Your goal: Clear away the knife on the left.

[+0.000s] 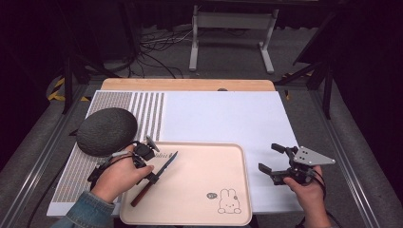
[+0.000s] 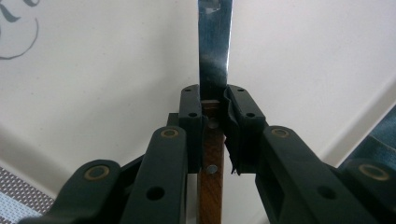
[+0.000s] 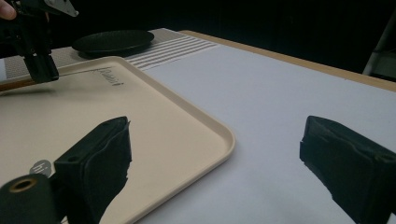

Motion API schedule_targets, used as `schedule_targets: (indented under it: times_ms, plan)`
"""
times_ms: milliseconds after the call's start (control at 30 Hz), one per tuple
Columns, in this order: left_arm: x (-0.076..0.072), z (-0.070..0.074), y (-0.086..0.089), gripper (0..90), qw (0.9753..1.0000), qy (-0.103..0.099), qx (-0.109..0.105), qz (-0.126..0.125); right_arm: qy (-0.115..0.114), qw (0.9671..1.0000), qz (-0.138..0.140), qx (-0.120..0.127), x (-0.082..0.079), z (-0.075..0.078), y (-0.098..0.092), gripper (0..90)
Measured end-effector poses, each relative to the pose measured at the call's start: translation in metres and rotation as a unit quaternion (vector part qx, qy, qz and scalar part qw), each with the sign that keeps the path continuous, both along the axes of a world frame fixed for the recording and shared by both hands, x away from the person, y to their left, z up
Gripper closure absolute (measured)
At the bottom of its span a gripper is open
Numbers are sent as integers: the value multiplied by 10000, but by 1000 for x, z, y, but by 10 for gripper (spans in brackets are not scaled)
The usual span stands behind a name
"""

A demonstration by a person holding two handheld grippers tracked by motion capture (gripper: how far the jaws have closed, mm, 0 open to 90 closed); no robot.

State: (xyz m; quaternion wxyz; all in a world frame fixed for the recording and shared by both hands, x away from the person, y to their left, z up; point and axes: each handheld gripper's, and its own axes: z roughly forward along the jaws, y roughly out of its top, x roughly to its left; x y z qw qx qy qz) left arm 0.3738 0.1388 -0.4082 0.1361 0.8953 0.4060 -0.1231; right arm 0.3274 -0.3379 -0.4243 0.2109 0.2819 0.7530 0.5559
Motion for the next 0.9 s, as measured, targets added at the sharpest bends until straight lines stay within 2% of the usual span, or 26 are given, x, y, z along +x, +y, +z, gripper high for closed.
schedule_targets:
  times_ms: [333, 467, 900]
  plan:
    - [1, -7, -1, 780, 9999, 101, 68, 34, 20, 10000, 8, 2, 1, -1, 0, 94]
    - [2, -10, 0, 779, 9998, 116, 101, 124, 33, 10000, 10, -3, 1, -1, 0, 94]
    - [3, -14, 0, 778, 9997, 85, 204, 117, 55, 10000, 14, 4, 1, -1, 0, 95]
